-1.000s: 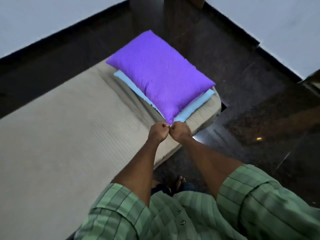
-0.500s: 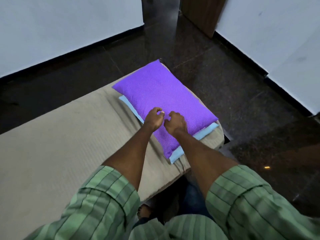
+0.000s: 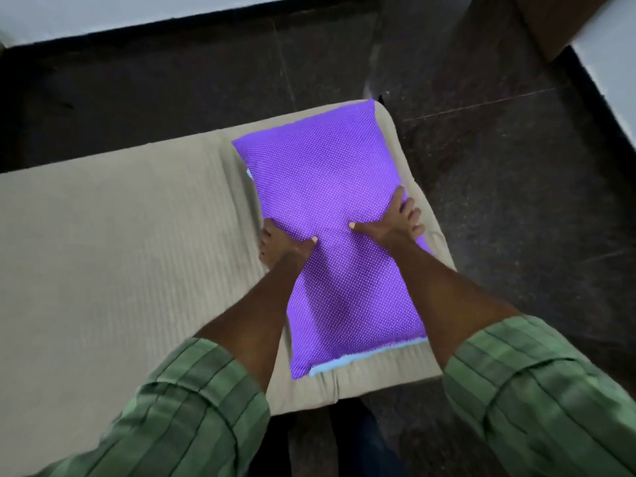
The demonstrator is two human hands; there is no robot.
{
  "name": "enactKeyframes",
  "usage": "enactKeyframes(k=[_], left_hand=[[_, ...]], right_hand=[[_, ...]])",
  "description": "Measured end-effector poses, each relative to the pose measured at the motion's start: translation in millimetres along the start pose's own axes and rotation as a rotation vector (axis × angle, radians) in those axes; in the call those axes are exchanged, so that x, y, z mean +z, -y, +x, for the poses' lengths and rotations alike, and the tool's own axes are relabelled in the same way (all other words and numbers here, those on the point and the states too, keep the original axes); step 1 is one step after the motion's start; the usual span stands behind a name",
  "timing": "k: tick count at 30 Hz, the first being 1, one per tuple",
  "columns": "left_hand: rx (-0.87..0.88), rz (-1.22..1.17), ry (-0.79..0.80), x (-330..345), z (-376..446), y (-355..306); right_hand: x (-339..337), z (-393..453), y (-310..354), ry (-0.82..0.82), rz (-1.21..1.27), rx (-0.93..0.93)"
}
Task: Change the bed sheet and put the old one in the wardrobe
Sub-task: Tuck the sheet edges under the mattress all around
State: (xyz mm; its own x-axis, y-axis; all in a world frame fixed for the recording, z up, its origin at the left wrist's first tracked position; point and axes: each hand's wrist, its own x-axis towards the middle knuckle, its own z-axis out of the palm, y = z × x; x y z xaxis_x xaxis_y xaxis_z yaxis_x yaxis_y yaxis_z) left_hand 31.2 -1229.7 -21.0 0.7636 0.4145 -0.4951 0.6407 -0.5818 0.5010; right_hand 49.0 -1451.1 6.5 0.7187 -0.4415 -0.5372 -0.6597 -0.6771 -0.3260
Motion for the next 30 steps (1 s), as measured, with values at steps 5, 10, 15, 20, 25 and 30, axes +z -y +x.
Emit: enactKeyframes(k=[5,10,15,20,25,30], left_hand=[[-0.251,-0.407,0.315,104,90,73],[-0.28,-0.463,0.318,109,62,33],[-0.259,-0.637,0.264,104,46,37],[-0.24,-0.805,0.336,68,39,45],[-0.153,-0.878,0.296,4,23,45],[-0.083,-0.838,0.186,-90,28,122]], right_hand=[[41,69,-61,0.139,0.242,0.184],[66,123,-87,0.231,0.293,0.149],[79,112,-85,0.108,0.187,0.155],[56,70,-76,0.131,0.456,0.059],[23,-6,-27,0.009,0.494,-0.036],[80,-98,29,-0.001,0.527,-0.087]])
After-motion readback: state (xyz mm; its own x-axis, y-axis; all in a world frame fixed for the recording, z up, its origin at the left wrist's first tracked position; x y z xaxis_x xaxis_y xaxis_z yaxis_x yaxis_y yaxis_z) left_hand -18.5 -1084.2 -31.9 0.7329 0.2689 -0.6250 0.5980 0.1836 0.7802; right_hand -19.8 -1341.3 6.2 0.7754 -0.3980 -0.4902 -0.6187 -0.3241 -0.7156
